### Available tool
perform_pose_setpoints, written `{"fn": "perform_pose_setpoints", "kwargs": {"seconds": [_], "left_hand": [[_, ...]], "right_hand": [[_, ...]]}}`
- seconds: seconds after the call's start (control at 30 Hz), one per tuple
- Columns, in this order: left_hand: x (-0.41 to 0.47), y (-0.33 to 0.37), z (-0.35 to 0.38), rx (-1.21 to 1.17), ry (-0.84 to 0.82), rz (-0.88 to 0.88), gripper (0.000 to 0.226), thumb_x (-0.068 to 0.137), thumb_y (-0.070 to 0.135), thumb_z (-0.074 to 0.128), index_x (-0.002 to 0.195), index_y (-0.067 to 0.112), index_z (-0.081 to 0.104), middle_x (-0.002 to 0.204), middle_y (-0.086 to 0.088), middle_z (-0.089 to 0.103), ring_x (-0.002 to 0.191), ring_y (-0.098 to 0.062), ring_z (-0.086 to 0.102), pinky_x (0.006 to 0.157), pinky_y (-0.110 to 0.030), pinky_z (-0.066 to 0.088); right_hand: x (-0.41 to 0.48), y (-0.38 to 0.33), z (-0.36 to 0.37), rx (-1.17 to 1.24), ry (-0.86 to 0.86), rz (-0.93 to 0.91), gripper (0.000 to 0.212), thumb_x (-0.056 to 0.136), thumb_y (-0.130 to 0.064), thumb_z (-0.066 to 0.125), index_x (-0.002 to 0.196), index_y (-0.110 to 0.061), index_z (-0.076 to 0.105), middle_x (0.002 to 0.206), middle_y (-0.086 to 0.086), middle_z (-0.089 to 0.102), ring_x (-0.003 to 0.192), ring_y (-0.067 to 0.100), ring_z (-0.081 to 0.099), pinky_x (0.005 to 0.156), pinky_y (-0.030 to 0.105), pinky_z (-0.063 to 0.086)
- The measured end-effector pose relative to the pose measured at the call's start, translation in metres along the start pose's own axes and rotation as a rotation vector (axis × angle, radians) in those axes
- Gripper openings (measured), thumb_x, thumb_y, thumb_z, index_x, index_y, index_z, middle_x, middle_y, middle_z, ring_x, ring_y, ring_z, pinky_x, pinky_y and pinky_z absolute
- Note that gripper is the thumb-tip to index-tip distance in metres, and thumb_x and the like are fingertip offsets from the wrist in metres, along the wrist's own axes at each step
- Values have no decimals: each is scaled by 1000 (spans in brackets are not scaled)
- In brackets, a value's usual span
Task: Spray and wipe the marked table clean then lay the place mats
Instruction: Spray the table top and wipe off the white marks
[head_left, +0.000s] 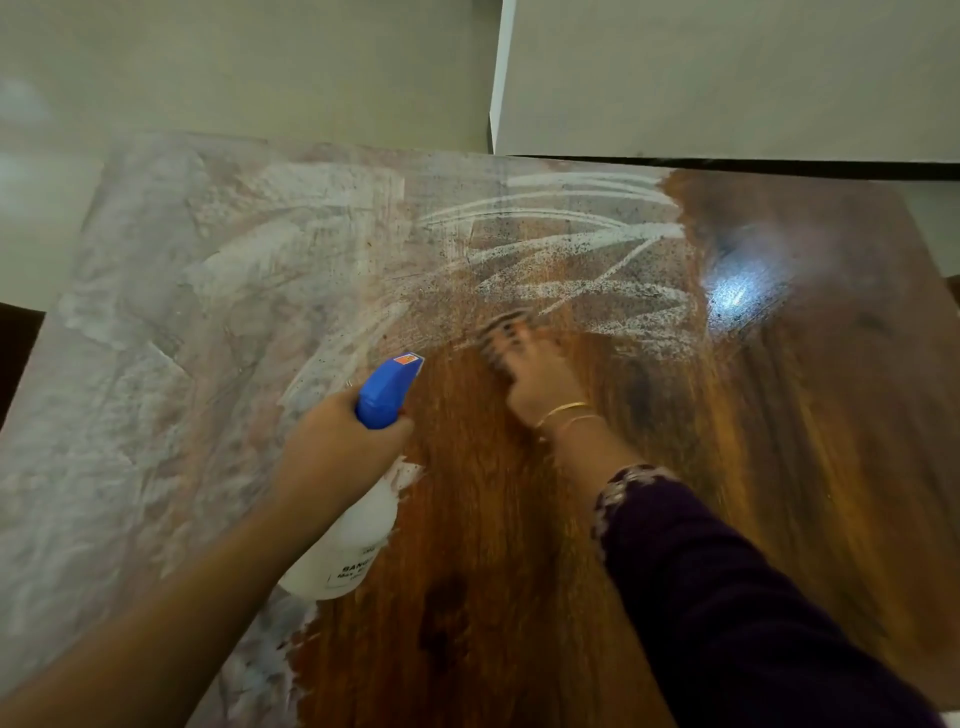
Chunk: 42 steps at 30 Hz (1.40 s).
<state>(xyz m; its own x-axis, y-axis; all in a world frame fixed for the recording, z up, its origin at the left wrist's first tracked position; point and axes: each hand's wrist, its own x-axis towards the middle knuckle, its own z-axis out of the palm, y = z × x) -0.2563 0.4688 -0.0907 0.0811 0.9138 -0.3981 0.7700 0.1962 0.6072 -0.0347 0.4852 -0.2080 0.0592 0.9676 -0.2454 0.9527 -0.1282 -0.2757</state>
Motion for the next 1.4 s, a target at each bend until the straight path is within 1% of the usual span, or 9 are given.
{"fn": "perform_pose_setpoints", "kwargs": {"seconds": [0.2, 0.4, 0.5, 0.83, 0.9, 1.03, 1.13, 1.27, 1.4], "left_hand": [[5, 10, 16, -13, -49, -63, 23, 82, 27, 64, 69, 16, 50, 53, -3, 47, 45, -14, 44, 47, -24, 38], [6, 34, 35, 4, -54, -28, 27, 83, 28, 65, 66, 20, 45, 51, 1, 43, 45, -12, 42, 47, -21, 35], [10, 47, 38, 6, -28, -27, 28, 83, 28, 64, 65, 19, 44, 52, -1, 41, 46, -14, 40, 48, -22, 33], [14, 70, 65, -6, -93, -72, 24, 84, 25, 62, 69, 17, 46, 54, -2, 45, 48, -15, 44, 50, -25, 38], [13, 76, 73, -9, -111, -86, 23, 85, 26, 62, 71, 16, 47, 55, -3, 46, 49, -15, 45, 50, -24, 39], [14, 87, 83, 4, -91, -48, 25, 84, 25, 63, 68, 16, 46, 52, -2, 43, 46, -15, 41, 50, -25, 37], [20, 95, 82, 9, -58, -39, 26, 84, 25, 63, 66, 15, 47, 52, -3, 43, 47, -18, 42, 51, -26, 37], [29, 96, 77, 39, -8, -31, 28, 84, 27, 63, 65, 16, 45, 52, -4, 44, 48, -19, 42, 50, -26, 35], [36, 89, 74, 21, 20, -85, 26, 84, 27, 63, 67, 18, 45, 57, -6, 47, 52, -21, 46, 52, -27, 38]], "right_hand": [[9, 105, -37, 103, -6, 578, 72, 86, -9, 47, 151, -19, 17, 158, 12, 4, 144, 37, 5, 118, 51, 12], [12, -30, 8, 43, -22, -138, 64, 85, -16, 42, 147, -19, 30, 158, 11, 10, 145, 35, 2, 117, 54, 8], [14, -22, 0, 3, -87, -208, 62, 89, -13, 43, 148, -19, 27, 160, 8, 3, 146, 33, 0, 116, 51, 7], [-2, 175, -52, 171, 101, 666, 73, 86, -7, 46, 151, -20, 16, 159, 10, 3, 145, 35, -1, 117, 54, 10], [4, 142, -43, 121, 143, 578, 75, 83, -5, 47, 150, -22, 18, 159, 11, 2, 145, 35, -4, 116, 55, 8], [-12, 59, -10, 62, 22, 8, 72, 84, -5, 43, 150, -23, 19, 160, 9, 3, 145, 35, -5, 115, 53, 0], [-16, 78, -9, 17, 6, -101, 70, 87, -7, 40, 151, -24, 16, 160, 8, 2, 146, 34, -4, 117, 54, 2], [3, 184, -35, 23, 169, 269, 72, 75, -5, 40, 145, -19, 33, 157, 15, 14, 144, 37, 6, 116, 55, 13], [29, 221, -67, 157, 46, 680, 68, 89, -11, 45, 150, -17, 16, 158, 15, 4, 144, 38, 0, 116, 54, 10]]}}
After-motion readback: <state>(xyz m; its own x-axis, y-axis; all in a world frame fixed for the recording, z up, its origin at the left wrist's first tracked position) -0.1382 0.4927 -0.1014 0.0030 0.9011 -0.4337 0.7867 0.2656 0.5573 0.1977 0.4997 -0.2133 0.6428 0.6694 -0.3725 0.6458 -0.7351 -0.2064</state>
